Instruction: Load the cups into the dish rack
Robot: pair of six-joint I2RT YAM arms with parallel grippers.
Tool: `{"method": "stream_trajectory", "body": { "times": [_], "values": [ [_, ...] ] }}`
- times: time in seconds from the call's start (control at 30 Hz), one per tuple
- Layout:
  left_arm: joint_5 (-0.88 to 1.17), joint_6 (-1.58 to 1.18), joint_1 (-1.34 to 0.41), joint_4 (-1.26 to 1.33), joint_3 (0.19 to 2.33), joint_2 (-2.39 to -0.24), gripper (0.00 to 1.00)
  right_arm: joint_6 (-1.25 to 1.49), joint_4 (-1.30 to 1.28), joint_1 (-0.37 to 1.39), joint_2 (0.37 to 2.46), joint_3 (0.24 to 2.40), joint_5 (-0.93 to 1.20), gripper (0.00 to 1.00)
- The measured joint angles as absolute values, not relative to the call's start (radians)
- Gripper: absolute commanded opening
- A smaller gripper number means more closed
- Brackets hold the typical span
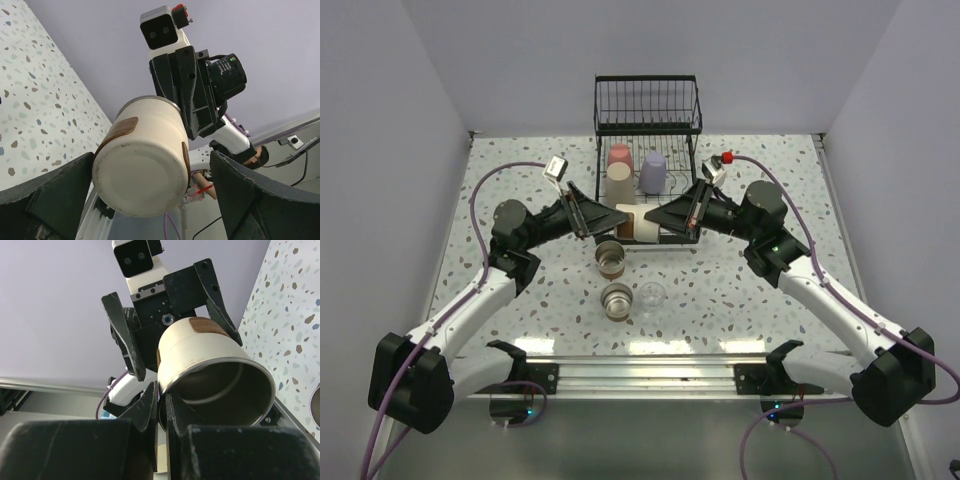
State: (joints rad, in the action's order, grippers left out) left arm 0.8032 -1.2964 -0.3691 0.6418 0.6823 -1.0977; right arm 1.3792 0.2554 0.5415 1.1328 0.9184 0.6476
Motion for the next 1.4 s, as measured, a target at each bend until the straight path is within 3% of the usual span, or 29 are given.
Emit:
{"method": "stream_trajectory", "body": {
  "times": [0.2, 0.3, 0.33, 0.43, 0.53, 0.6, 0.63, 0.7, 0.73, 0.77, 0.97, 1.17, 1.4],
  "values": [
    [0.802, -1.274, -0.37, 0.602, 0.682, -1.093, 0.86, 1.376, 0.256, 0.544, 1.134, 0.918, 0.643, 0.0],
    [0.8, -1.259, -0.37, 0.582, 0.682, -1.084, 0.68, 1.377, 0.258, 0.544, 1.134, 0.918, 0.641, 0.0],
    [0.799, -1.26, -0.369, 0.58, 0.682, -1.082, 0.57, 1.377, 0.262, 0.544, 1.134, 0.918, 0.641, 0.0],
    [0.795, -1.253, -0.369, 0.573, 0.682, -1.074, 0.36, 1.372, 0.263, 0.544, 1.134, 0.918, 0.641, 0.0],
    [0.794, -1.246, -0.369, 0.566, 0.682, -1.07, 0.25, 1.369, 0.263, 0.545, 1.134, 0.918, 0.642, 0.0],
    [0.794, -1.245, -0.369, 0.56, 0.682, -1.07, 0.21, 1.362, 0.255, 0.545, 1.134, 0.918, 0.641, 0.0],
    [0.794, -1.243, -0.369, 0.556, 0.682, -1.07, 0.19, 1.356, 0.249, 0.545, 1.134, 0.918, 0.641, 0.05],
    [0.795, -1.236, -0.369, 0.546, 0.682, -1.07, 0.15, 1.343, 0.231, 0.545, 1.134, 0.921, 0.641, 0.23],
    [0.794, -1.234, -0.369, 0.539, 0.682, -1.07, 0.13, 1.331, 0.214, 0.545, 1.134, 0.927, 0.64, 0.41],
    [0.792, -1.23, -0.369, 0.532, 0.683, -1.07, 0.12, 1.317, 0.19, 0.545, 1.134, 0.935, 0.636, 0.51],
    [0.78, -1.187, -0.37, 0.462, 0.724, -1.07, 0.0, 1.199, 0.006, 0.545, 1.125, 0.992, 0.598, 0.73],
    [0.753, -1.069, -0.366, 0.279, 0.842, -1.077, 0.0, 1.045, -0.268, 0.545, 1.063, 1.066, 0.502, 0.75],
    [0.625, -0.796, -0.364, -0.134, 1.14, -1.195, 0.0, 0.872, -0.624, 0.545, 0.963, 1.146, 0.315, 0.73]
  ]
}}
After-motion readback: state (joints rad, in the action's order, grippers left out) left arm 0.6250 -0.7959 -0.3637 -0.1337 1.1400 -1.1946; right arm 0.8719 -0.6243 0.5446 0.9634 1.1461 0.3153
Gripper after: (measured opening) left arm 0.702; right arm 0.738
